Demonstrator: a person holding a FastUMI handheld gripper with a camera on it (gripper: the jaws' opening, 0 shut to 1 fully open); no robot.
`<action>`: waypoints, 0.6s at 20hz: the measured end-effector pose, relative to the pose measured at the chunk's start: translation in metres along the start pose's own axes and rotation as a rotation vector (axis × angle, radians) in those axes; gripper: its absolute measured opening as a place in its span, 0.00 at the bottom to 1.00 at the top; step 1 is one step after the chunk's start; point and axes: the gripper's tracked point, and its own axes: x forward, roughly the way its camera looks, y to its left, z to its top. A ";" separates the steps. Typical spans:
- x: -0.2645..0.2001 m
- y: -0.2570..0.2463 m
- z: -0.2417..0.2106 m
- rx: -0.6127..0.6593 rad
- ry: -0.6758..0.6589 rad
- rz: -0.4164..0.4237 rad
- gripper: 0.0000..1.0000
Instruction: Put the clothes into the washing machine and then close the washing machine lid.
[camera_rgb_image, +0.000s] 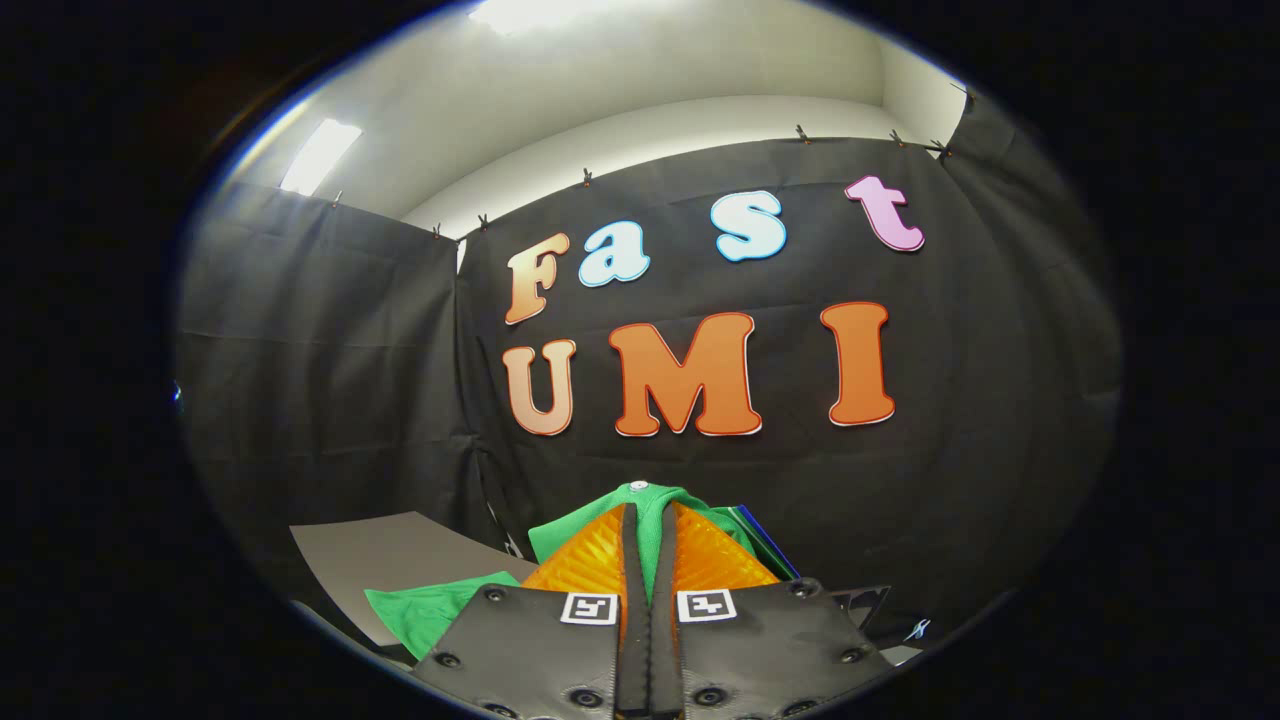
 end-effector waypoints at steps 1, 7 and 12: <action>0.000 -0.006 -0.002 -0.001 0.003 -0.003 0.08; 0.005 -0.047 -0.025 0.006 0.030 -0.047 0.08; 0.002 -0.051 -0.125 0.011 0.186 -0.042 0.08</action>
